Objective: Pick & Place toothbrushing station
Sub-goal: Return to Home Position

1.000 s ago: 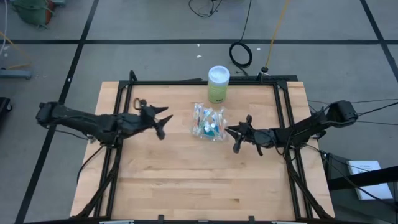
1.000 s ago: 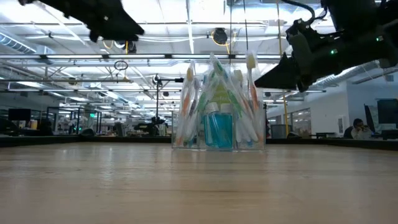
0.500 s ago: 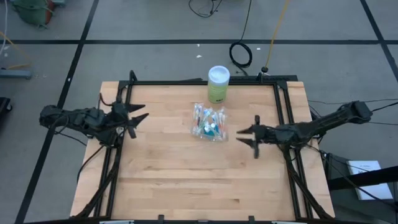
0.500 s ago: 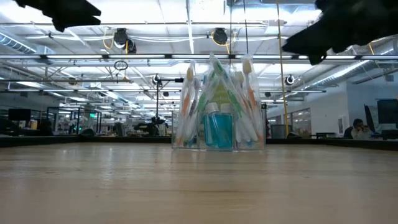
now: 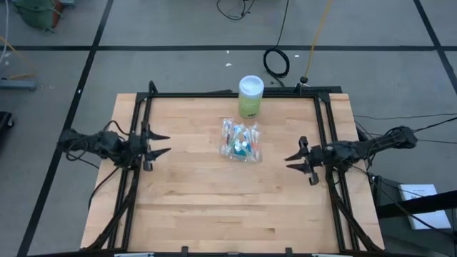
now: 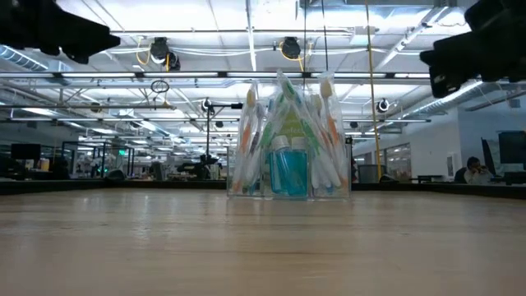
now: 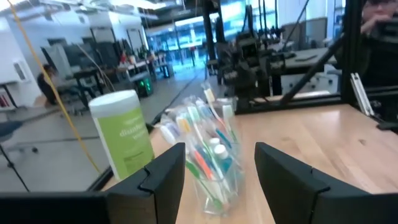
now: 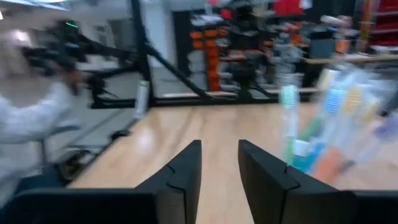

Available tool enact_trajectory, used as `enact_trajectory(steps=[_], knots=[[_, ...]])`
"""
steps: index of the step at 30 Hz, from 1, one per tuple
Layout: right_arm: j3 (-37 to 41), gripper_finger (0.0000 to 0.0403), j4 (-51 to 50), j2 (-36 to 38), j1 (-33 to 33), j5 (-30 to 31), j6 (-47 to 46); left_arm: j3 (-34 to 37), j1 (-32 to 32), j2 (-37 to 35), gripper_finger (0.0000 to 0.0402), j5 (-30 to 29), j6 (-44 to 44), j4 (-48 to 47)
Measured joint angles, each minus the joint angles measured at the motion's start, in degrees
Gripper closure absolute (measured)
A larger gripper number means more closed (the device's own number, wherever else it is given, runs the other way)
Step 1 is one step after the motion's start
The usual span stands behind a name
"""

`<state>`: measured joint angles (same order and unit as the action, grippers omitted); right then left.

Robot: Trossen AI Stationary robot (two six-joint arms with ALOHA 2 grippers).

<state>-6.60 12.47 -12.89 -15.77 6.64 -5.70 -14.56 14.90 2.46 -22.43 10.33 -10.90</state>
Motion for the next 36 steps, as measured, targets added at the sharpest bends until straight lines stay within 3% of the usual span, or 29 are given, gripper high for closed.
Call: enact_trajectory(steps=[3, 8, 16, 31, 36], knots=[[2.27, 0.0308, -0.69, 4.17, 0.0, -3.95, 0.91, 2.08, -0.03, -2.19, 0.0202, -0.2, 1.26, 1.11], [3.87, 0.0308, -1.13, 8.02, 0.0, -3.71, 4.24, 5.03, -0.15, -2.09, 0.0202, 0.21, -0.47, 2.93], [4.05, 0.0307, -3.0, 7.37, 0.0, -3.74, 5.32, 10.75, -0.17, -1.94, 0.0202, 0.36, -1.86, 4.96], [4.2, 0.0309, -3.04, 6.85, 0.0, -3.74, 6.58, 10.75, -0.17, -0.89, 0.0201, 0.93, -12.42, 8.36], [4.2, 0.0307, -3.04, 6.87, 0.0, -3.74, 6.59, 10.75, -0.17, -0.87, 0.0201, 0.93, -12.29, 8.09]])
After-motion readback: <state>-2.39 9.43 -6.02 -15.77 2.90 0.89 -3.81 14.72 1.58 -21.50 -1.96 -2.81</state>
